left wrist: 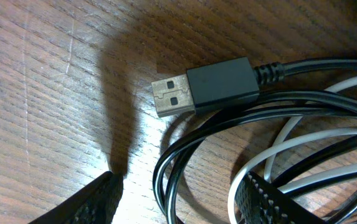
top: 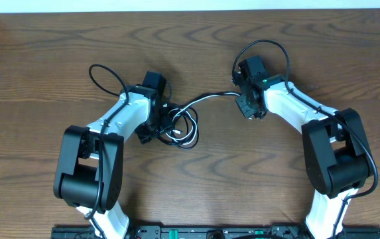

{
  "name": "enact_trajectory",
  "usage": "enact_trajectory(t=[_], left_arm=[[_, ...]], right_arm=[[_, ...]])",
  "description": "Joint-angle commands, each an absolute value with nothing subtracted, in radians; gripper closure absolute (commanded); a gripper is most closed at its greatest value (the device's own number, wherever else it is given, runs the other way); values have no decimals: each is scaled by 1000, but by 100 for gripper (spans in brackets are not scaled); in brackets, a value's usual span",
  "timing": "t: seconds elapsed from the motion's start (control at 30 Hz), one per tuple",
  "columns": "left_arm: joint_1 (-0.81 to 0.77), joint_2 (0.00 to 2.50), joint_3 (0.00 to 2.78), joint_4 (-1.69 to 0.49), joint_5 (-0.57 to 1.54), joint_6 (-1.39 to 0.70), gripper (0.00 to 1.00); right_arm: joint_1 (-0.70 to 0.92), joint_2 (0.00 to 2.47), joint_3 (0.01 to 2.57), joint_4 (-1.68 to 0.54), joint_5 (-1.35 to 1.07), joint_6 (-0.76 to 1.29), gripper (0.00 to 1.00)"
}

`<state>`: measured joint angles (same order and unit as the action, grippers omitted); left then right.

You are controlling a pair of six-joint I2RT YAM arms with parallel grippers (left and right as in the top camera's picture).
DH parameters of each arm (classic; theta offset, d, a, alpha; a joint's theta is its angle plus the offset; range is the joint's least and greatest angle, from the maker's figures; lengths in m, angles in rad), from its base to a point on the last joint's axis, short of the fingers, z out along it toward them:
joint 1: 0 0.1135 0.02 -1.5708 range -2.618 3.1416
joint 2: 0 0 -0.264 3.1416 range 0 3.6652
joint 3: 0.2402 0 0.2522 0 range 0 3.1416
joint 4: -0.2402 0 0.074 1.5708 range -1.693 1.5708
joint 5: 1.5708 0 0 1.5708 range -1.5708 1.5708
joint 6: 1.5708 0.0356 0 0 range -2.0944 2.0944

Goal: Untangle cables

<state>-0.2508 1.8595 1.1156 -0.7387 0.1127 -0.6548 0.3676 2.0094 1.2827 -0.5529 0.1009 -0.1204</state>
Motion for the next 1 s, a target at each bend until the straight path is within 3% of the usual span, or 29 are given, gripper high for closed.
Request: enact_trajectory(t=[0.0,0.57,0.87,0.97], left_arm=[[-253,1868,1103,-742,89,-660,38],[-253,1868,1103,-758,89,-659,38],[-253,1868,1097,-756,89,-660,38],[-253,1868,1097,-757,89,-659,38]], right_arm=[[368,2069,1253,-560,68,-120,91],[368,2069,1253,-561,60,-120,92],[368,2069,1253,-566,5,-120,83],[368,2069,1253,-566,5,-120,88]])
